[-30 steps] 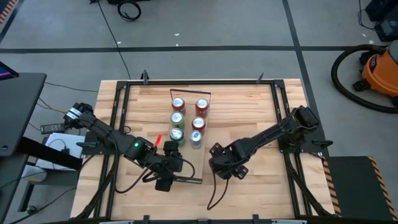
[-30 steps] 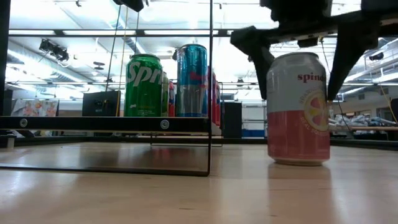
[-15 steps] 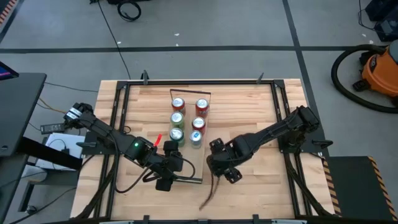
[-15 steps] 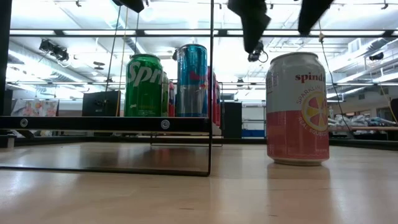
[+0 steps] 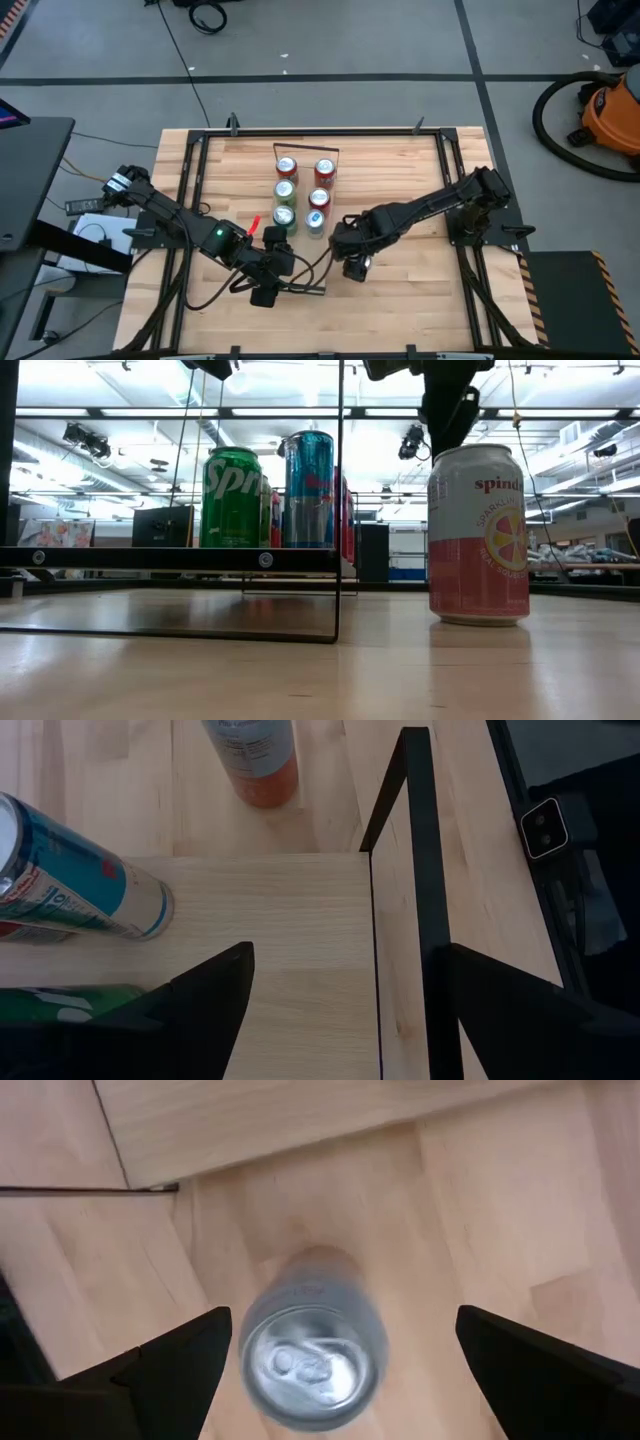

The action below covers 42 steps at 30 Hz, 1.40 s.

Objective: Place canned beverage on shelf
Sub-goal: Put the orange white soda can on the shelf

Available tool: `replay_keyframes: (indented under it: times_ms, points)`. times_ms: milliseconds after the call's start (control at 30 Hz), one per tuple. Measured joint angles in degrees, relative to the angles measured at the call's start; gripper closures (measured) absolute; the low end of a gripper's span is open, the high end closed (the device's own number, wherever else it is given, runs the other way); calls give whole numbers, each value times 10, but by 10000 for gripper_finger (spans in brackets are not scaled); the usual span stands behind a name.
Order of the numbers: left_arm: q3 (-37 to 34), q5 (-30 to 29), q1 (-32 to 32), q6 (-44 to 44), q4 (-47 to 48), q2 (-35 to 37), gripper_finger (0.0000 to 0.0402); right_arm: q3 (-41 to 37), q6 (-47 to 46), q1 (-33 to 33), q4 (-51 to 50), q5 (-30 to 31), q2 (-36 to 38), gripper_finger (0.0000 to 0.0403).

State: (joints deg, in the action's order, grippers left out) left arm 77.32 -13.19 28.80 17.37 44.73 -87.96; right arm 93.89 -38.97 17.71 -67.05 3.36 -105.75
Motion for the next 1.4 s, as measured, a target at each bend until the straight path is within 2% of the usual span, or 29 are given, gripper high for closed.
replay_keyframes:
  times_ms: [367,633,933,1033,1133,1400]
  points:
    - [0,0,0,-2,0,0,68,-63,-48,12,41,0,-1,6]
    - [0,0,0,-2,0,0,68,-132,-30,12,116,-56,-1,9]
    - [0,0,0,-2,0,0,68,-152,34,12,131,-60,0,71]
    - [0,0,0,-2,0,0,68,-152,78,12,133,-60,0,88]
    - [0,0,0,-2,0,0,68,-153,152,12,133,-60,0,88]
    - [0,0,0,-2,-1,0,68,-153,427,27,137,-56,0,62]
